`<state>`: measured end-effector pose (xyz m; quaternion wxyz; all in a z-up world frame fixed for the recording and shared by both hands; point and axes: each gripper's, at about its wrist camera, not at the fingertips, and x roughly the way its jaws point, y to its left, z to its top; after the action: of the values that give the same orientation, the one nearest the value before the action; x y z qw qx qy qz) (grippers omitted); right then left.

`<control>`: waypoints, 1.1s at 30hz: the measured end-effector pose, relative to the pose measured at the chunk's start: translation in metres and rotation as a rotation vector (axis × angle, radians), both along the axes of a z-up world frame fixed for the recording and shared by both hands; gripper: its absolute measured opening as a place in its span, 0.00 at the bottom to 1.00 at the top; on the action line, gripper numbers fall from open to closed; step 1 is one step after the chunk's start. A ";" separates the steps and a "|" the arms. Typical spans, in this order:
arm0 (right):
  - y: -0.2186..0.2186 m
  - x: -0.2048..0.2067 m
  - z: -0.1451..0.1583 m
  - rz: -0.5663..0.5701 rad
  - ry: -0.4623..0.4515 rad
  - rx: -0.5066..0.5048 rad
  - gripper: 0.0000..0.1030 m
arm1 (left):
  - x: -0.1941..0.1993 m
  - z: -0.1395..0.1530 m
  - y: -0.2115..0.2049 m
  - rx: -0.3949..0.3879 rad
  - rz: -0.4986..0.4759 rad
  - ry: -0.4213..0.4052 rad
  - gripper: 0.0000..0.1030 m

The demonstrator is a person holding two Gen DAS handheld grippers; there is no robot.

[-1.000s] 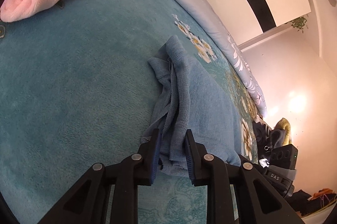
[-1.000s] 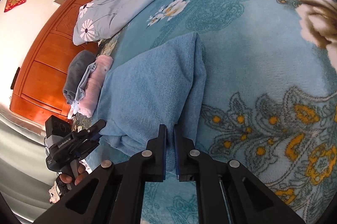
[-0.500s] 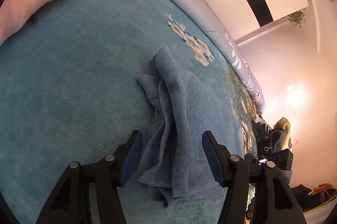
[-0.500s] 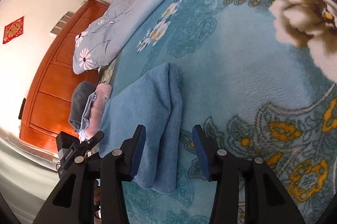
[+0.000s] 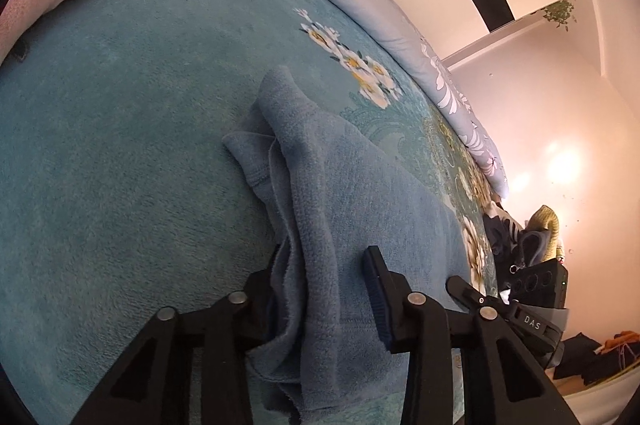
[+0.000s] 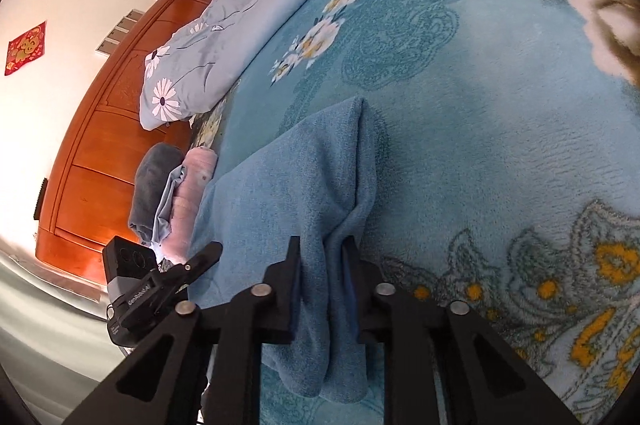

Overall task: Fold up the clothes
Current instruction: 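Lift the folded sweatshirt off the bed with both grippers, then carry the sweatshirt with both grippers onto the stack of folded clothes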

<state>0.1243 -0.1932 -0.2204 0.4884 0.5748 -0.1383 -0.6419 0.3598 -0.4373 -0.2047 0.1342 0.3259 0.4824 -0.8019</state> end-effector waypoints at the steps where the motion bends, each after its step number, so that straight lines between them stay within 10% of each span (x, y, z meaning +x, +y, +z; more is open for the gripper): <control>1: 0.000 0.001 0.003 0.005 0.006 -0.002 0.11 | 0.000 0.002 0.001 -0.001 0.005 -0.007 0.28; 20: 0.003 0.016 0.093 0.109 0.124 -0.145 0.10 | 0.028 0.126 0.026 -0.191 -0.002 0.096 0.19; 33: -0.150 0.073 0.196 0.280 0.238 -0.214 0.10 | 0.119 0.219 -0.095 -0.367 0.113 0.187 0.19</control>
<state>0.1974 -0.3433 -0.0243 0.6439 0.4533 -0.0656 -0.6129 0.4787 -0.5322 0.0143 0.1905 0.1925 0.3563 -0.8943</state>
